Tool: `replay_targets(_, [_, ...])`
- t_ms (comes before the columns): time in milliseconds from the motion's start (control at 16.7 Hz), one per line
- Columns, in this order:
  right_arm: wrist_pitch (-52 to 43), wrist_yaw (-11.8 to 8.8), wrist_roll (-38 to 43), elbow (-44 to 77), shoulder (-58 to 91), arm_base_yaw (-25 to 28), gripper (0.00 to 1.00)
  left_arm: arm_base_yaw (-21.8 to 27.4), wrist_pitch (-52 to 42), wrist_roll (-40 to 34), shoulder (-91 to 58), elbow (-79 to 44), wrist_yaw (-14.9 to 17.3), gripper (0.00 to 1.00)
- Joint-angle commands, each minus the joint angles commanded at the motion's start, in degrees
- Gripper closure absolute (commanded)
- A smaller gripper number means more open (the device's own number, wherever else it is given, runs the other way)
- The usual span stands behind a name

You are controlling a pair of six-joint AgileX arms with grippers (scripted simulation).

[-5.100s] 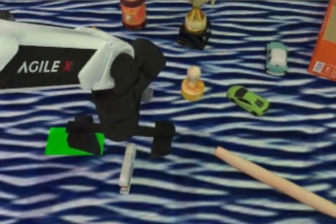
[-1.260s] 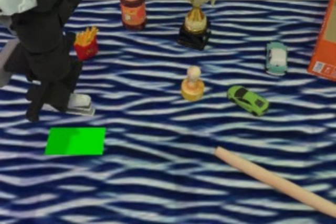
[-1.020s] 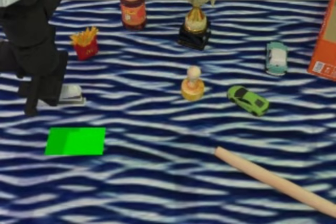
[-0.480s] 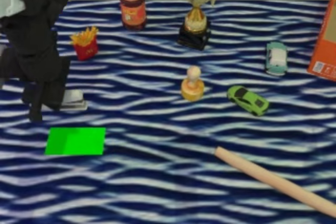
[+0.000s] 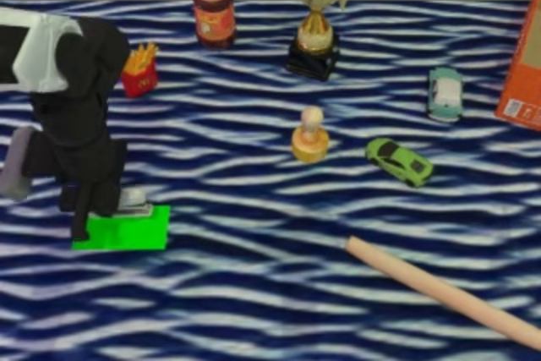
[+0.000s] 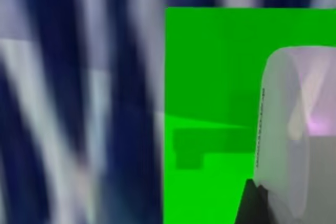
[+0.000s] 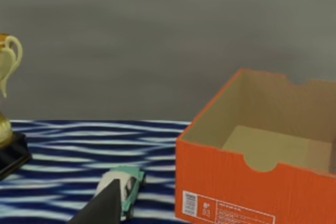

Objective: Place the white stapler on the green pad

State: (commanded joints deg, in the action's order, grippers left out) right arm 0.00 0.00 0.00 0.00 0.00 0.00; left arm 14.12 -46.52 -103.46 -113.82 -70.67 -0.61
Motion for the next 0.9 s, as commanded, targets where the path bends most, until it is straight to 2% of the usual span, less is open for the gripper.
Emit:
replay_targets(240, [0.0,0.0,0.0,0.0,0.0,0.0,0.0,0.0,0.1,0.0,0.0,0.1,0.0,1.0])
replay_targets(900, [0.0,0.0,0.0,0.0,0.0,0.0,0.0,0.0,0.1,0.0,0.0,0.1,0.0,0.17])
